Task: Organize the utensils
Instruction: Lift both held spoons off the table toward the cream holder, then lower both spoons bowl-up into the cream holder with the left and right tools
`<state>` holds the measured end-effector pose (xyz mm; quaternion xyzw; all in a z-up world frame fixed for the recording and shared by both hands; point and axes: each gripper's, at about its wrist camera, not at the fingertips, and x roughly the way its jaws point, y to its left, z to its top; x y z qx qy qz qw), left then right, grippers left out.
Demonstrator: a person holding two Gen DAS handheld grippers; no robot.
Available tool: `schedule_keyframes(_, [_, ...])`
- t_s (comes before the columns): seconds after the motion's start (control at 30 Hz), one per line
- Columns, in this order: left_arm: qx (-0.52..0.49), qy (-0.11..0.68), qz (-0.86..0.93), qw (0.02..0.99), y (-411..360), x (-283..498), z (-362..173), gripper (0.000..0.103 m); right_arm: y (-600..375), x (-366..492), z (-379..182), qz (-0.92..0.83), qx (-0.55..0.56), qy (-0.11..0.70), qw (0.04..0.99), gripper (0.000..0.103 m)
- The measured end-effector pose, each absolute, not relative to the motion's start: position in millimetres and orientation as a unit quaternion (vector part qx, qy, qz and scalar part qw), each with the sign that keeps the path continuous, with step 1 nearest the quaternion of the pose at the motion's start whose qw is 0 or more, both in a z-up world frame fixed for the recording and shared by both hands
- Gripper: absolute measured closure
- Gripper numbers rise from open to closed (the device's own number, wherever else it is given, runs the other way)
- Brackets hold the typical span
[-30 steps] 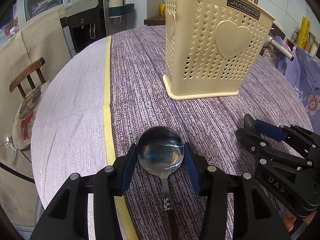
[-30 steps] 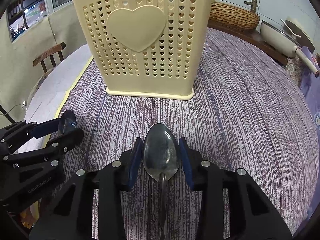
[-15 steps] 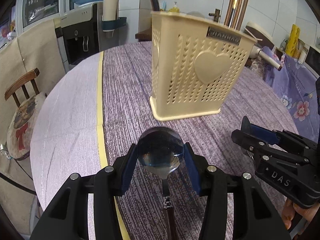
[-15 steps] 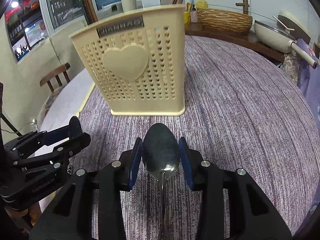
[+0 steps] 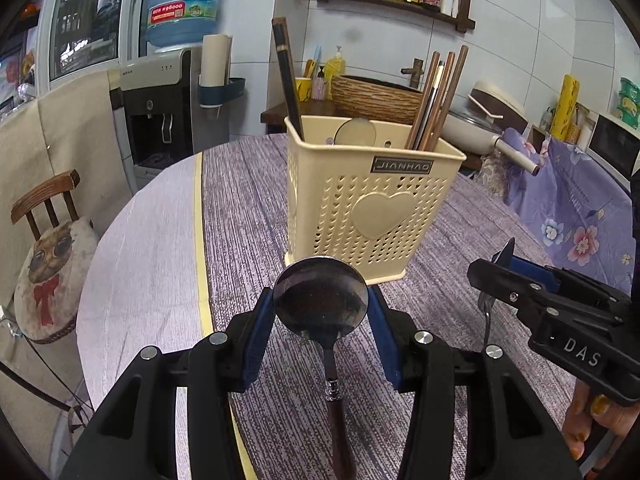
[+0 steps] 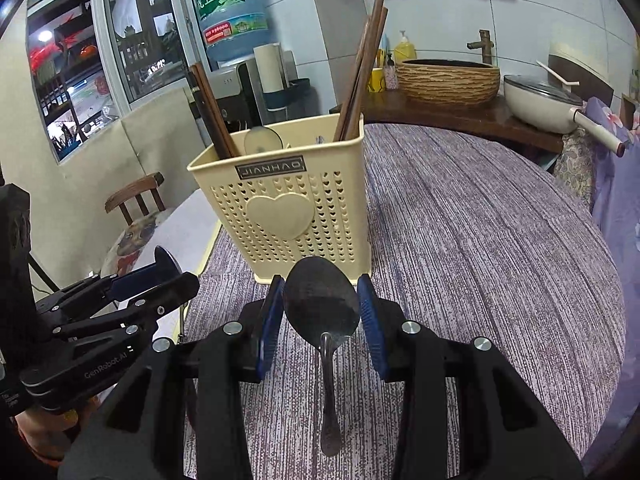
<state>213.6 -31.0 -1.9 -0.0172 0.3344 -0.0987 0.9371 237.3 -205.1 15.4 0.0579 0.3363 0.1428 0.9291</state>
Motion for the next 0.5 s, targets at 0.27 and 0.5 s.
schedule_keyframes(0.27, [-0.021, 0.321, -0.107, 0.941, -30, 210, 7, 0.056, -204, 236, 20, 0.155, 0.060, 0.324, 0.931, 0.065])
schedule_keyframes(0.5, [-0.028, 0.316, -0.113, 0.942, -27, 209, 11, 0.056, -201, 233, 23, 0.159, 0.059, 0.318, 0.933, 0.065])
